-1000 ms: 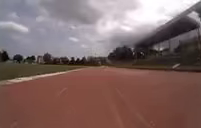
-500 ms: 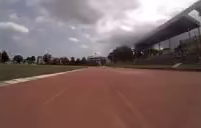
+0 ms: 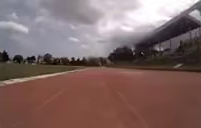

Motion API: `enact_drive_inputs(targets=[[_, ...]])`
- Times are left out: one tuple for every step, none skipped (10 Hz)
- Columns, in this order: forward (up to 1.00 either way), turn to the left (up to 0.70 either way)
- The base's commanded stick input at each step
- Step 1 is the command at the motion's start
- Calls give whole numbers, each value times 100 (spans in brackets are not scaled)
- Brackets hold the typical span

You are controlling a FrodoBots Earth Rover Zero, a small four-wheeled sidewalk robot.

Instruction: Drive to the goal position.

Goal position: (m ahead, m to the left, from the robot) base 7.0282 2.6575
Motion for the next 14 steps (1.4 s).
enact_drive_inputs(targets=[[45,0],[45,0],[45,0],[45,0],[45,0],[45,0],[45,0],[45,0],[45,0],[45,0],[45,0],[45,0],[45,0],[45,0]])
